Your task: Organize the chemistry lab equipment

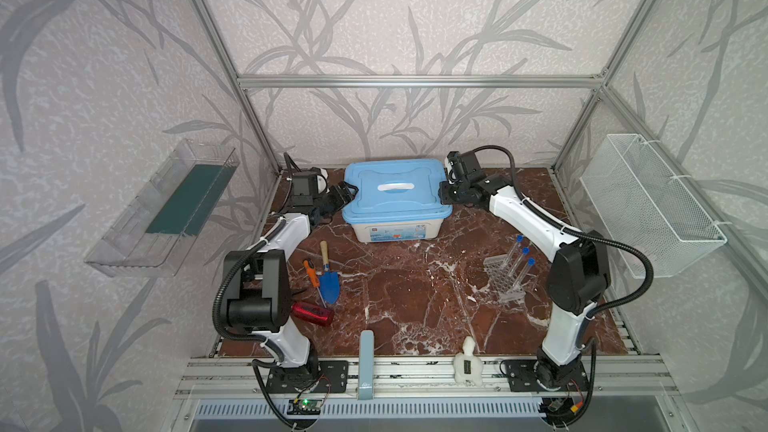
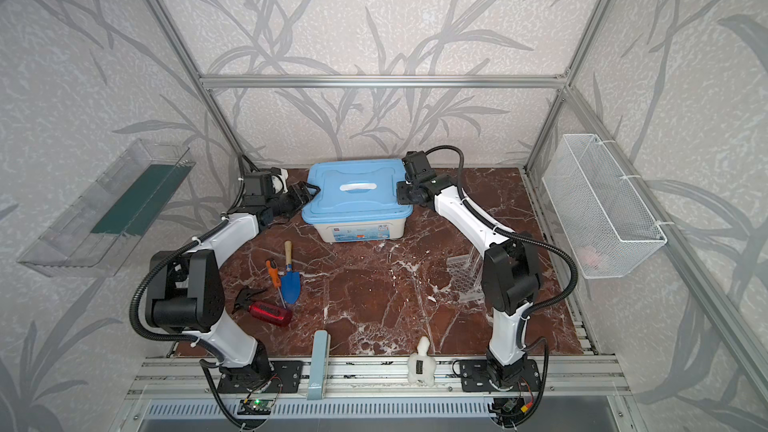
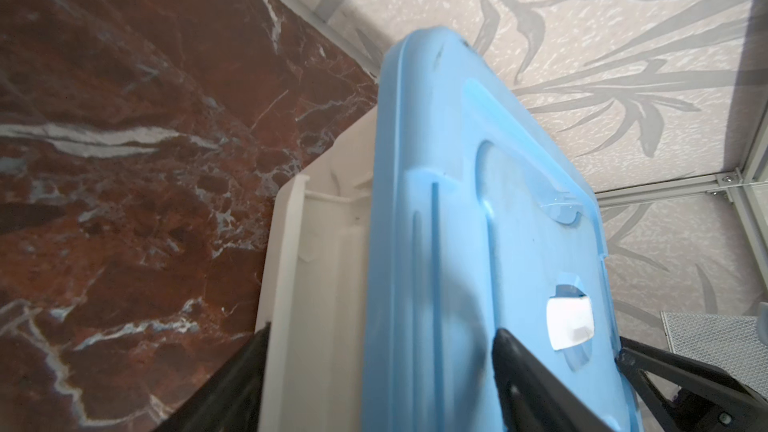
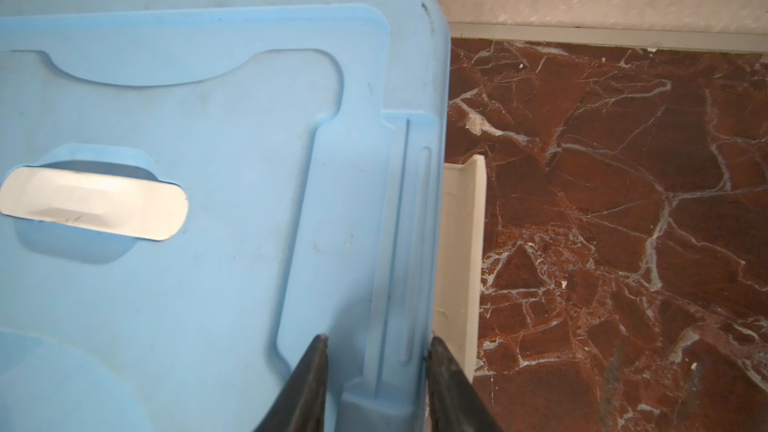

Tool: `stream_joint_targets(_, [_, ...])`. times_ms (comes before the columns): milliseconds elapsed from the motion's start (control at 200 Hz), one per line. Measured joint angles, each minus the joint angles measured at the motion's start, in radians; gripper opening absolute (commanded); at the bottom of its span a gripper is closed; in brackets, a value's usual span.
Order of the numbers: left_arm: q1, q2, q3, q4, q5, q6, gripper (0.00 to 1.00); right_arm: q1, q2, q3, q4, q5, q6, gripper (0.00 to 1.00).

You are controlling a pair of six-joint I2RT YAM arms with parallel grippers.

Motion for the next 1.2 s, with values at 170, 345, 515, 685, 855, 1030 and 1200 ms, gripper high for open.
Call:
stream_joint_targets(170, [-0.034,-0.012,0.071,-0.124,-0.119,0.077,0.66,-0.001,-0.009,-0.019,0.02,-0.007,0.004,0.39])
stream_joint_targets(345, [-0.113,-0.014,0.156,-0.275,-0.273,0.17,0.58,-0.002,-0.018,-0.039,0.04,-0.006,0.007,0.39])
stream_joint_targets(515, [-0.163,-0.009,0.2,-0.339,-0.396,0.222,0.51,-0.007,-0.026,-0.051,0.05,-0.007,0.008,0.39])
stream_joint_targets(685, [-0.195,0.01,0.253,-0.394,-0.498,0.261,0.49,-0.008,-0.029,-0.053,0.05,-0.007,0.008,0.39])
stream_joint_targets(855, [-0.196,0.019,0.265,-0.403,-0.5,0.261,0.49,-0.013,-0.043,-0.054,0.042,-0.036,0.012,0.55])
stream_joint_targets(1030, [-0.194,0.019,0.265,-0.4,-0.487,0.261,0.48,-0.057,-0.106,-0.121,0.019,-0.11,0.031,0.99])
stream_joint_targets(1200, [-0.193,0.023,0.262,-0.385,-0.449,0.254,0.48,-0.124,-0.119,-0.155,0.024,-0.231,0.044,0.99])
